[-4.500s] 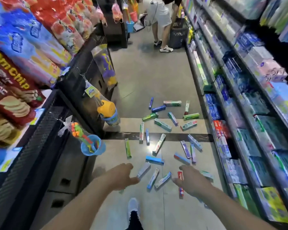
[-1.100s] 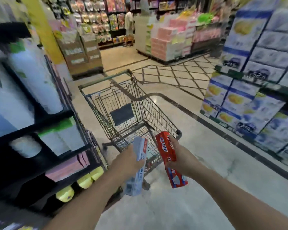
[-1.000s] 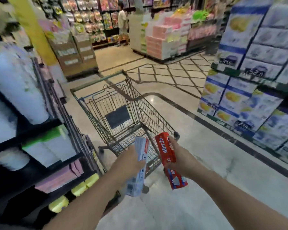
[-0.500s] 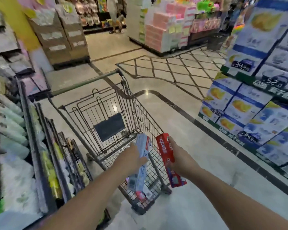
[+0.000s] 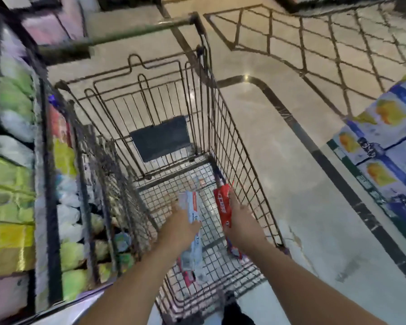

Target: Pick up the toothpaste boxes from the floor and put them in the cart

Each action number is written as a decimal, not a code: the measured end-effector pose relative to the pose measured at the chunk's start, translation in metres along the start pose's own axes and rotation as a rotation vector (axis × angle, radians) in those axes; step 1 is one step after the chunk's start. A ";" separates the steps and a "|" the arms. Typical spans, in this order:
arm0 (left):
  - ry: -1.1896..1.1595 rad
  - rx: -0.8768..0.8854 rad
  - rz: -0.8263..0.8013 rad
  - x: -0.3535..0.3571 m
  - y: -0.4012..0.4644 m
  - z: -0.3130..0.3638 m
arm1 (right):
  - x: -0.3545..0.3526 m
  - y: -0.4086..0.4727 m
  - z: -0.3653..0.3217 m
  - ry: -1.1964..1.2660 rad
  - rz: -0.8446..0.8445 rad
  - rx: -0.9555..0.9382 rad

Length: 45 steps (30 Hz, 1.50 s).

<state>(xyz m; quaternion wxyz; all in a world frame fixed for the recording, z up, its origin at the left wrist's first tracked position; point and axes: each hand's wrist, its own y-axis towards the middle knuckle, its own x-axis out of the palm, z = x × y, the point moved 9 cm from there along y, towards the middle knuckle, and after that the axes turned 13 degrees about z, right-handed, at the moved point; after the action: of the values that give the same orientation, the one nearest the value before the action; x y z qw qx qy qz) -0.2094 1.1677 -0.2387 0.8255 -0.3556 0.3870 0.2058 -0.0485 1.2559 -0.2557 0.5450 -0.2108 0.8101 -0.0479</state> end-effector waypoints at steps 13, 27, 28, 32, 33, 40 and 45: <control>0.030 -0.394 -0.081 0.179 0.050 -0.078 | 0.178 0.039 0.079 -0.120 -0.248 0.011; 0.132 -0.315 -0.069 0.175 0.050 -0.095 | 0.194 0.028 0.064 0.004 -0.484 -0.065; 0.143 -0.292 -0.056 0.162 0.049 -0.092 | 0.184 0.029 0.059 0.001 -0.494 -0.061; 0.234 -0.157 -0.097 0.104 0.045 -0.075 | 0.127 0.036 0.032 -0.003 -0.491 -0.049; 0.240 -0.125 -0.117 0.087 0.044 -0.070 | 0.108 0.038 0.021 -0.004 -0.479 -0.060; 0.311 0.053 -0.075 -0.064 0.009 -0.007 | -0.060 0.030 -0.081 -0.173 -0.314 -0.435; 0.519 0.139 0.021 -0.156 -0.040 0.030 | -0.156 0.005 -0.148 -0.343 -0.123 -0.741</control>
<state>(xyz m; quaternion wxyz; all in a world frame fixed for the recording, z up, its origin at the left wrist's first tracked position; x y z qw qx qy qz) -0.2659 1.1538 -0.0855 0.7187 -0.3349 0.6027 0.0892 -0.1341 1.2991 -0.0627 0.5556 -0.4457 0.6557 0.2502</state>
